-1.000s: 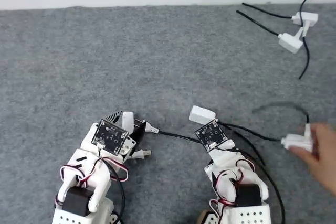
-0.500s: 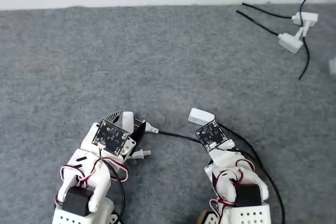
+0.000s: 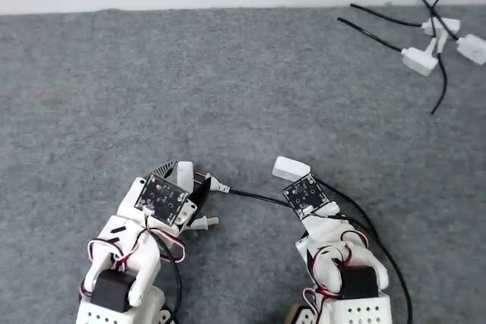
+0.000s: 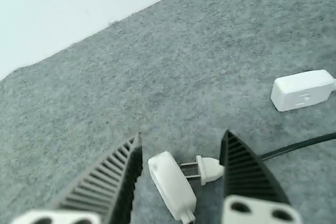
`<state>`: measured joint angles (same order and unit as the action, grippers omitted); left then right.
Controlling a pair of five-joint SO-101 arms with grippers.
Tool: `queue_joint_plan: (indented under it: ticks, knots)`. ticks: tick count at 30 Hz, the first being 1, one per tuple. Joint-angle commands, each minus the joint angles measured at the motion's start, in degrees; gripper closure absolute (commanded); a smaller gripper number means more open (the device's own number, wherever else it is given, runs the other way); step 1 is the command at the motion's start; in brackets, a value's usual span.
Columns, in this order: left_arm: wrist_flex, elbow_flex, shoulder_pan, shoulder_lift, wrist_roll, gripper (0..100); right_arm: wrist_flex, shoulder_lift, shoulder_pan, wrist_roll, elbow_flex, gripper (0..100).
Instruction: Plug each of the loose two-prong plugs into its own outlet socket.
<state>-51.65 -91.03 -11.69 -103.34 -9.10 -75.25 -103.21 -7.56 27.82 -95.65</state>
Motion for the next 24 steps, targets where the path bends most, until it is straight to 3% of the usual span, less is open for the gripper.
queue_joint_plan:
  ticks: [1,12,19,24]
  knots:
    - [2.0,0.7,0.0,-0.4,-0.7,76,-0.3,-0.7,-0.3,-0.3,-0.8,82.1]
    - [1.8,0.5,0.4,-0.4,-0.7,76,-0.3,-0.7,-0.5,-0.3,-0.8,82.1]
    - [1.7,0.5,0.4,-0.4,-0.7,76,5.0,-0.7,0.1,-0.2,-0.3,82.0]
    - [1.7,0.5,0.4,-0.3,-0.7,76,5.0,-0.7,7.3,-0.6,9.6,81.9]
